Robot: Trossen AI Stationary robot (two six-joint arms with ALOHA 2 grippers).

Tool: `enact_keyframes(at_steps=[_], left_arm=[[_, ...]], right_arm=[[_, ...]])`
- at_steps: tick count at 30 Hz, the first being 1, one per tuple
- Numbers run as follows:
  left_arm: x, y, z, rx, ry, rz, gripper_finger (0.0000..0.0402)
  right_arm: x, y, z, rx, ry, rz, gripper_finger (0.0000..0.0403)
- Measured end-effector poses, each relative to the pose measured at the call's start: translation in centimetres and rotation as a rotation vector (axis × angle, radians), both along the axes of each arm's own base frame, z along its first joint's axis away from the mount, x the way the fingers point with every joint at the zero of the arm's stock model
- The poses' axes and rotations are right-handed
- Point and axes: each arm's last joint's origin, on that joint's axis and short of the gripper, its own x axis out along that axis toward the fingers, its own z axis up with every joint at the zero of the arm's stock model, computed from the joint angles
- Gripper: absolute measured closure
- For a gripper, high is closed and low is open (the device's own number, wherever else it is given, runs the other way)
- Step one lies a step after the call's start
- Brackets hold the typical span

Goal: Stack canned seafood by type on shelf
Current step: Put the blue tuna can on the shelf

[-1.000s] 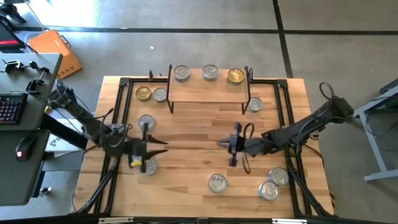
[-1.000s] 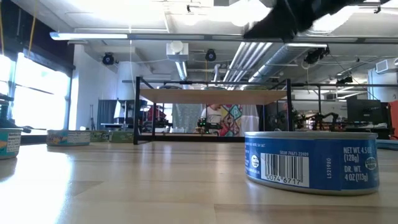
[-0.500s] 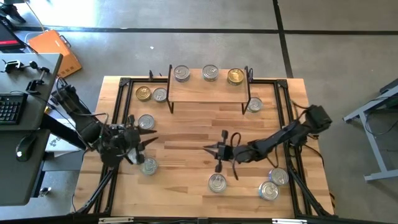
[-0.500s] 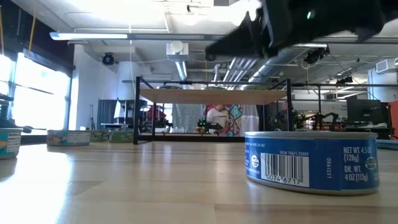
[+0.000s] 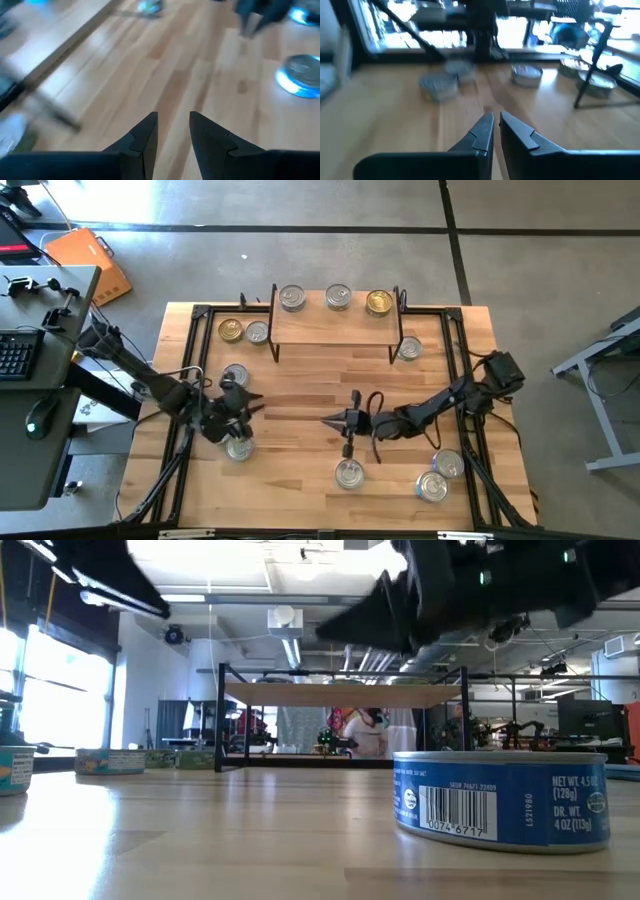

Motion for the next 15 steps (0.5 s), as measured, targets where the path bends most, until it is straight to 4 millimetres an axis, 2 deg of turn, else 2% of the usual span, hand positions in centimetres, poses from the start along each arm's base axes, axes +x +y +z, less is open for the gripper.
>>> enact_keyframes(at_steps=[4,7,11,15], left_arm=[[2.2,-1.5,-1.0,0.162,-0.001,-0.181,0.0296],[3.8,-2.4,-1.9,0.246,-0.015,-0.247,0.0296],[5.9,-2.5,-3.4,0.268,-0.032,-0.227,0.0296],[7.6,-1.9,-5.1,0.252,0.006,-0.211,0.0296]], right_arm=[[-0.7,0.1,1.8,-0.057,0.008,0.094,0.0379],[-1.7,1.1,4.1,-0.079,0.045,0.145,0.0366],[-3.2,3.6,6.9,-0.126,0.223,0.176,0.0321],[-4.2,7.0,7.5,-0.116,0.389,0.231,0.0265]])
